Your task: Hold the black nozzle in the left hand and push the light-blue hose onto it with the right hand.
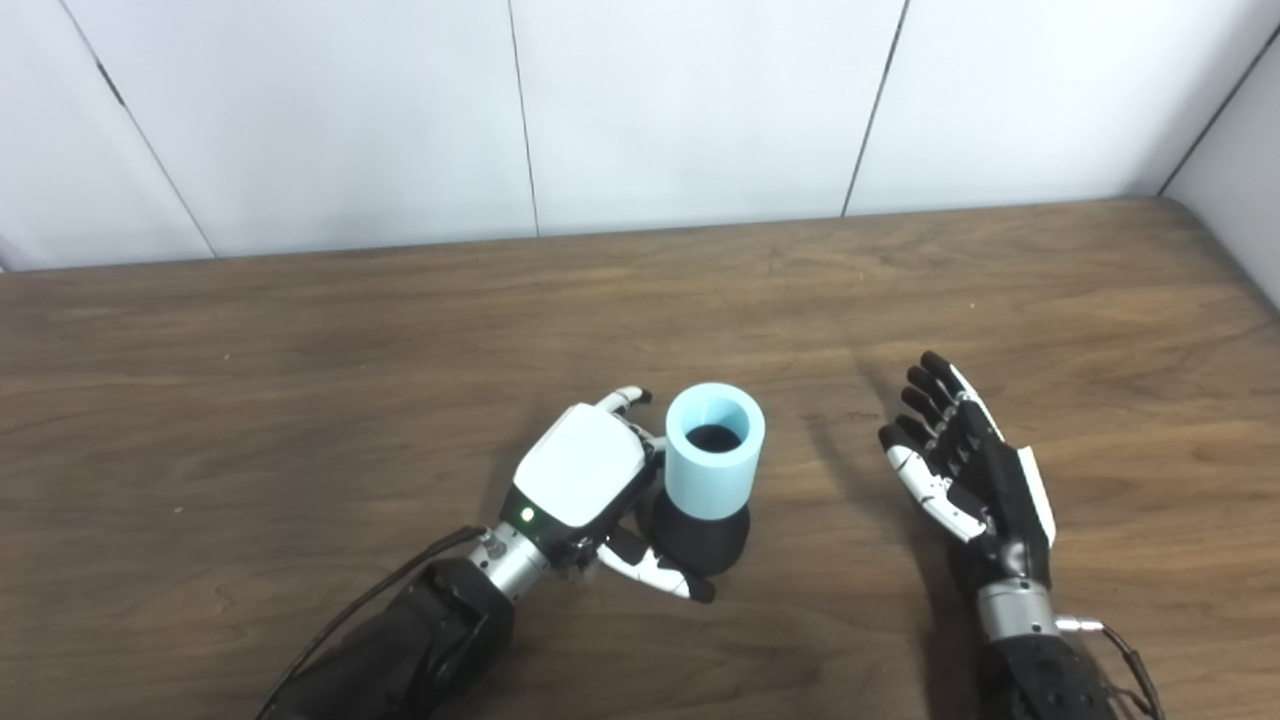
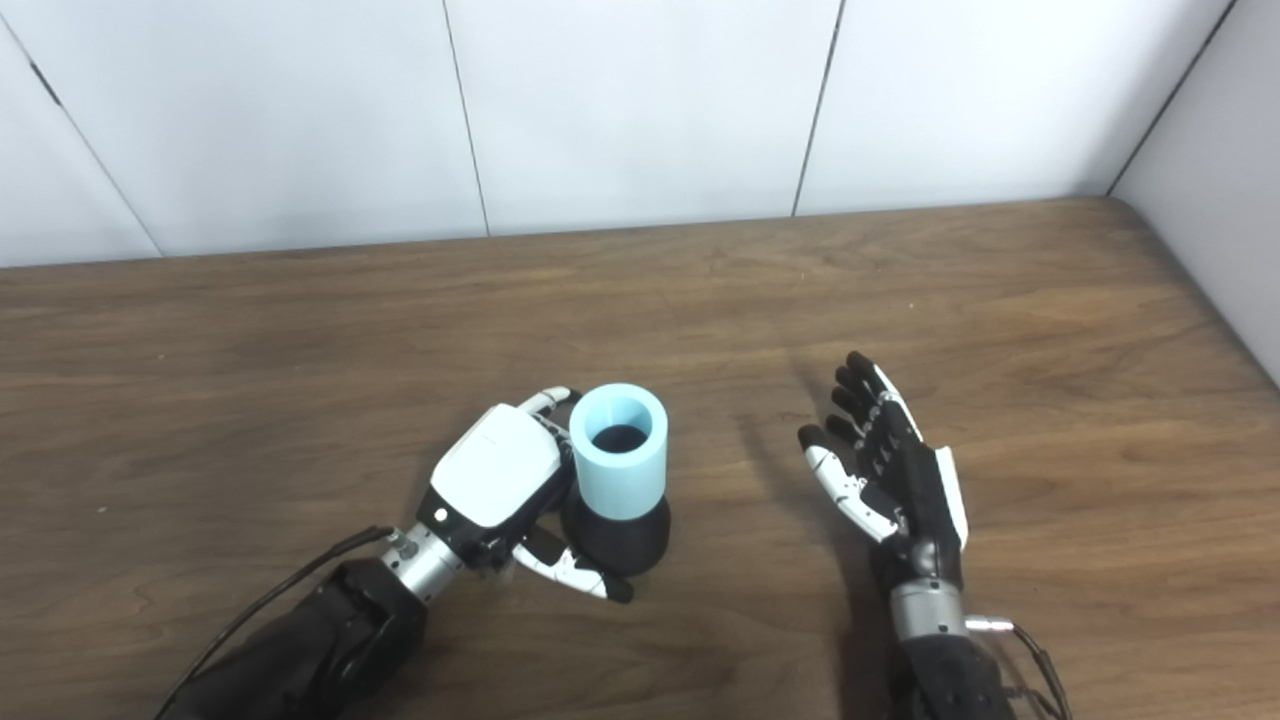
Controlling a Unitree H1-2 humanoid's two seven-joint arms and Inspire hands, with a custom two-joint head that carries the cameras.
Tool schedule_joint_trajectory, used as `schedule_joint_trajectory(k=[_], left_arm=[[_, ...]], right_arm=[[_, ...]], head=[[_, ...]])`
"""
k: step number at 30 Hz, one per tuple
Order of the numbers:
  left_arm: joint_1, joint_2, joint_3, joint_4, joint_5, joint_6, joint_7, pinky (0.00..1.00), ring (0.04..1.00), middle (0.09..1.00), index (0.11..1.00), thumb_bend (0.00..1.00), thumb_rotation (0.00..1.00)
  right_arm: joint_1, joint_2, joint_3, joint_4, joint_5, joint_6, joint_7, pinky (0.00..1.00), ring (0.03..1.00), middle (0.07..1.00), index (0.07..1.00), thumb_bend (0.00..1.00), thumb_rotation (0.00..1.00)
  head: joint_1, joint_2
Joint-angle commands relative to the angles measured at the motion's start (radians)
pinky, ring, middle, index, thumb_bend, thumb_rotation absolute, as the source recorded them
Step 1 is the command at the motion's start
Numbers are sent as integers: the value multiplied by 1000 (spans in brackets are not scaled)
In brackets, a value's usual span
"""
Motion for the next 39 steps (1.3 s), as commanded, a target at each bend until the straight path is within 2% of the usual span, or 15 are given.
schedule_joint_trajectory(k=[1,7,9,12,14,18,20,28,34,39], left_arm=[[127,31,-89,103,124,98,-292,820,819,817,815,1000,418],[145,10,-54,84,113,248,-448,805,843,853,863,1000,516],[146,8,-44,71,101,283,-503,801,862,877,886,1000,551],[147,12,-19,42,58,335,-588,849,915,933,933,1000,572],[148,20,-2,26,35,348,-615,837,929,954,946,1000,570],[158,58,49,-25,-15,369,-656,824,936,964,949,1000,577],[168,79,83,-54,-46,380,-676,860,959,976,956,1000,565],[197,219,180,-181,-147,363,-783,865,998,1000,970,1000,600],[236,276,243,-230,-224,340,-807,858,994,1000,974,1000,559],[247,314,264,-264,-247,324,-823,900,979,1000,977,1000,538]], right_arm=[[-22,-1,-7,-27,-1,-28,18,851,880,882,872,161,196],[-22,-1,-6,-27,1,-28,19,848,881,881,870,161,209],[-23,0,-6,-26,1,-30,19,849,880,879,867,163,209],[-25,1,-4,-25,-3,-30,18,846,878,877,864,164,207],[-26,2,-2,-27,-7,-27,17,847,879,877,864,168,240],[-28,2,1,-14,-7,-39,20,856,884,882,871,167,247],[-30,2,2,-5,-7,-46,21,854,883,881,870,169,287],[-37,3,0,3,1,-48,19,855,885,884,873,169,261],[-40,0,-4,11,-7,-51,19,859,888,884,874,167,269],[-37,6,-8,2,-5,-44,21,860,887,885,876,164,280]], head=[[0,1],[-1,-1],[0,-2],[3,-5],[1,-6],[-4,-12],[-1,-13],[17,-20],[17,-24],[16,-19]])
